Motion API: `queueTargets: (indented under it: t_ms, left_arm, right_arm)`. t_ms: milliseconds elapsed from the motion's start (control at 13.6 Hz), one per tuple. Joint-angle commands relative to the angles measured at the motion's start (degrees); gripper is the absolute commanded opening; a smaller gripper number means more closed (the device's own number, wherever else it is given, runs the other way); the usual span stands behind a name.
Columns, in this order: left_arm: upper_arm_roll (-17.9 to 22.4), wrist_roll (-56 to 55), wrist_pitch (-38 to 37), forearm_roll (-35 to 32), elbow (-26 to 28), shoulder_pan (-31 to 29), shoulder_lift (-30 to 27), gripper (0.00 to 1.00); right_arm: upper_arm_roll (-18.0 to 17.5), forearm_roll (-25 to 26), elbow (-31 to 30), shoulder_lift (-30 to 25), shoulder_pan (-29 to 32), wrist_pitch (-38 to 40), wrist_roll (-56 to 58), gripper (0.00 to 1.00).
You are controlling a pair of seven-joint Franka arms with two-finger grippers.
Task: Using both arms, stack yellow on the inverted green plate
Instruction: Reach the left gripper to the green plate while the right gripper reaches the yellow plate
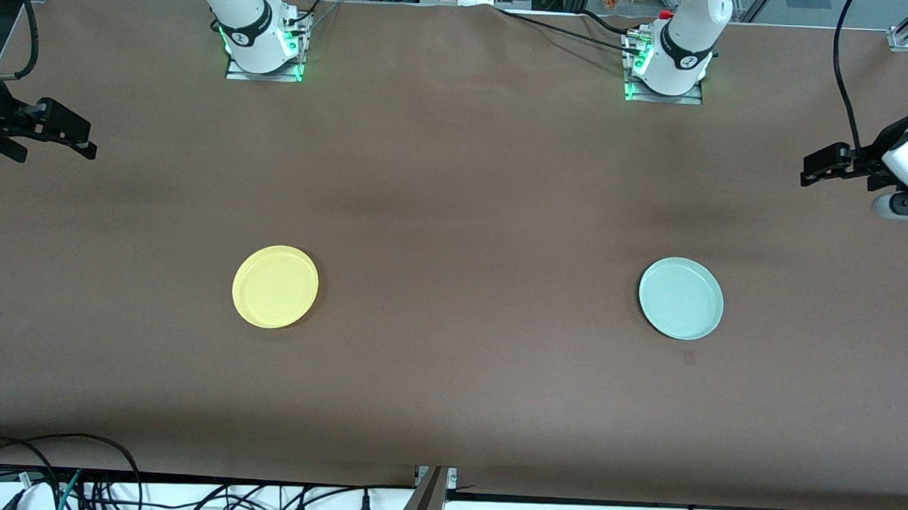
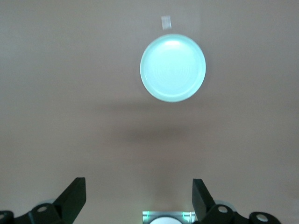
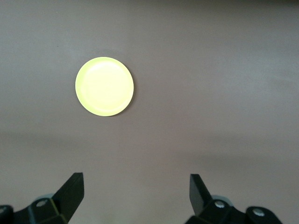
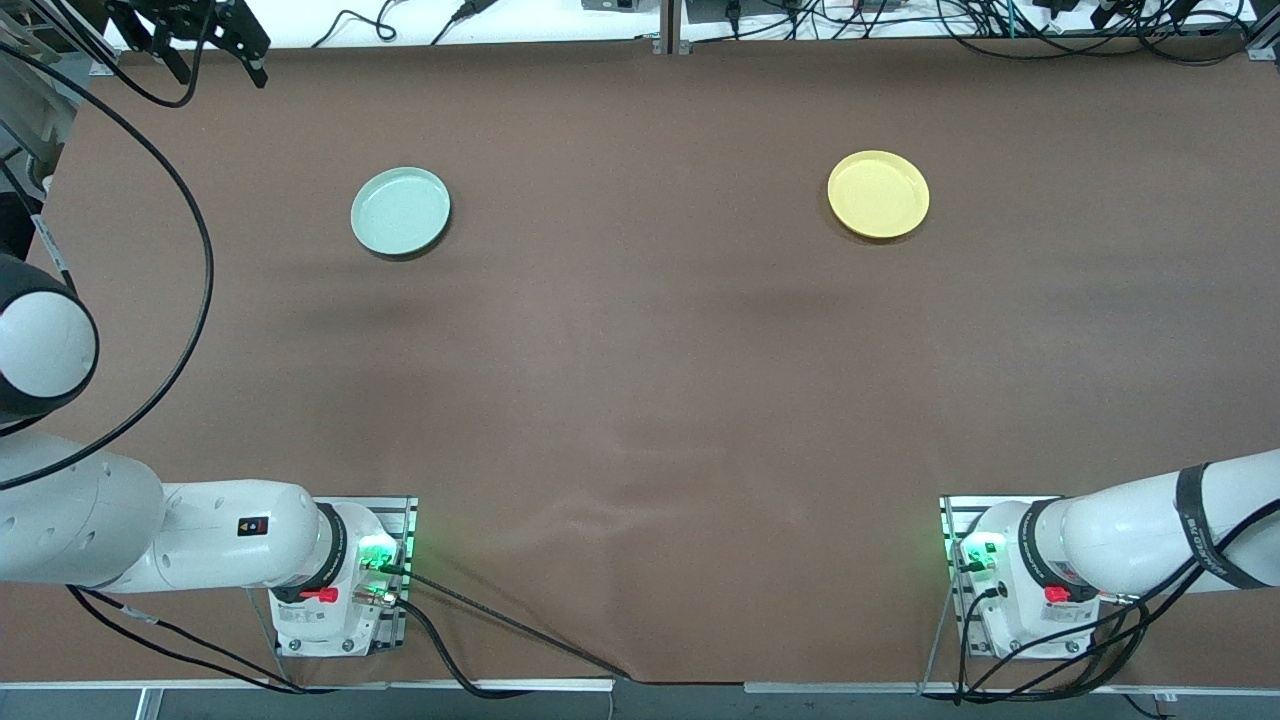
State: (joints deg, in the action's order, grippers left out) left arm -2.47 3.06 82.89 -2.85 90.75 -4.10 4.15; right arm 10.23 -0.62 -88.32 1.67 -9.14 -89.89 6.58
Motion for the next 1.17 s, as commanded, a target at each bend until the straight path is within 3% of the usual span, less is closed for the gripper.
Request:
queueTargets:
  t_ms: [0,293,660,880,1100]
  left_arm:
    - [-0.34,1.59,-1.24,0.22,-1.8,-0.47,4.19,1.0]
    - [-0.43,6.68,11.12,0.65,-1.71,-1.17,16.13,1.0]
    - [-0.78,13.45,33.79,1.54,0.74,-3.9,28.88,1.0]
    - [-0.96,19.07,46.36,1.53,6.71,-4.08,31.97,1.0]
    - [-1.4,24.71,51.31,1.62,7.52,-5.3,34.87,1.0]
  right_arm:
    - [-0.22,0.89,0.6,-0.26,0.18,-0.03,0.45,1.0]
    - [0.57,0.62,0.6,-0.53,0.18,0.24,0.53,1.0]
    - [0.05,0.27,-1.15,2.54,-0.35,2.36,1.06,1.0]
    - [-0.04,-1.83,-3.87,9.64,-0.53,-5.7,0.71,1.0]
    - [-0.13,-3.42,-4.67,19.04,-2.19,-16.51,0.71,1.0]
